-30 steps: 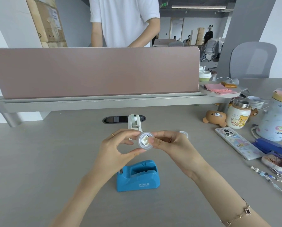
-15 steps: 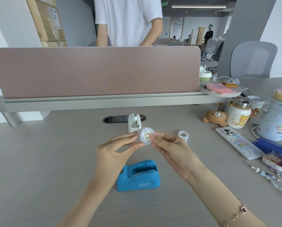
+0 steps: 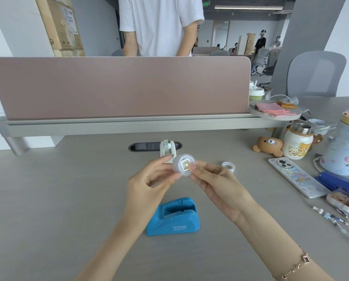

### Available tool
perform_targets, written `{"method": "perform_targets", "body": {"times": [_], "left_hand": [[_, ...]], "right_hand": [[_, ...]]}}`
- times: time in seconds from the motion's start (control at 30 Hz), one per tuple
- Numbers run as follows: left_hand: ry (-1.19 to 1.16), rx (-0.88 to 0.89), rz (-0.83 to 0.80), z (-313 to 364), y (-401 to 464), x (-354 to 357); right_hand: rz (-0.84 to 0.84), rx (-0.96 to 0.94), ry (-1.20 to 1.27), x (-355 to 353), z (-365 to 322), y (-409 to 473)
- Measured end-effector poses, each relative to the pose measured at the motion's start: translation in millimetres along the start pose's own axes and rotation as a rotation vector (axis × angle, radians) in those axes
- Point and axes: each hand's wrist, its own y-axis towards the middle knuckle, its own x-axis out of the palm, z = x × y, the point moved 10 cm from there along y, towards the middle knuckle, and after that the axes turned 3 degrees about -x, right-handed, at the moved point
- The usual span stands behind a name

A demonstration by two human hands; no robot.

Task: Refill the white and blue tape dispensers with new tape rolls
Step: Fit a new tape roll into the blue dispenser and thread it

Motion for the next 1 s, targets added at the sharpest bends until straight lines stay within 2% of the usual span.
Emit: {"method": "perform_targets", "body": {"times": [0.23,0.33,0.47,0.6,0.67,0.83,1.0], "left_hand": [[-0.004,-0.343,-0.147,-19,6,13],[0.006,-0.316,-0.197,-17,6,16],[-0.037,-0.279,-0.188,-16,6,14],[-0.039,-0.294,-0.184,-18,6,14],[-0.071,-0.306,-0.176,-20,6,13],[-0.225,-0.416,-0.169,-31,1,19],[-0.441,-0.577,-0.279,-38,-6,34]], "right_hand": [[0.082,-0.372,-0.559,6,-39,-11],[0.046,-0.456,-0.728,16,-45,-14],[-0.007,-0.475,-0.659,17,-47,-14],[-0.047,-0.745,-0.941,33,-57,-26],[-0.024,-0.801,-0.931,32,-59,-29],[0.099,-0.672,-0.633,12,-55,-27],[0.047,-0.622,-0.707,19,-43,-21]]}}
